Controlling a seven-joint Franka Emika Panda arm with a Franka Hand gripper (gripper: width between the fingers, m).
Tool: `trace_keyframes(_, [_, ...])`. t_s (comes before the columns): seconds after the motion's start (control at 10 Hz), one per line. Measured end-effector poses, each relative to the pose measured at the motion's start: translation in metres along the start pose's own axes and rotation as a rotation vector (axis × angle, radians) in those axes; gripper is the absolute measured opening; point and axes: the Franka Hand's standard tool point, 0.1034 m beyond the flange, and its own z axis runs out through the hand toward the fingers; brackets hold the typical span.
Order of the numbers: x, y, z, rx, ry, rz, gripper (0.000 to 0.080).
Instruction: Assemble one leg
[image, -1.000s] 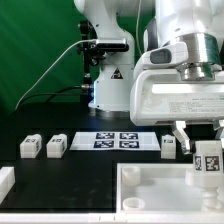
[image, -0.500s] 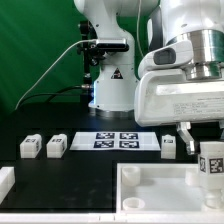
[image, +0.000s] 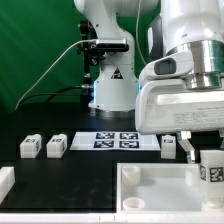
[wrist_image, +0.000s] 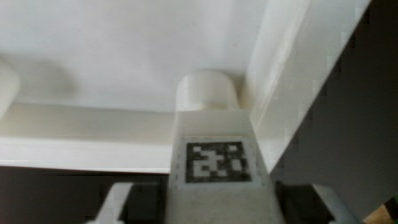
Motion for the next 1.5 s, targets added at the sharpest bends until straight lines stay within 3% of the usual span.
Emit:
trace_keyframes(0.3, [0.014,0.001,0.006,-0.003,0.02,0.002,0.0296])
trace_keyframes(0.6, [0.018,0.002,0.007,-0.007,0.049,-0.003,0.0296])
trace_keyframes(0.7, [0.018,0.002,0.008,-0.008,0.049,-0.003,0.0391])
trace_keyframes(0.8, [0.018,0.002,0.008,-0.008,0.049,-0.003,0.0391])
trace_keyframes(0.9, [0.018,0.002,0.008,-0.008,0.049,-0.003,0.0587])
trace_keyframes(1.0, [0.018,0.002,0.008,-0.008,0.049,-0.003,0.0635])
trace_keyframes(1.5, [0.018,0.002,0.008,-0.008,0.049,-0.003,0.0649])
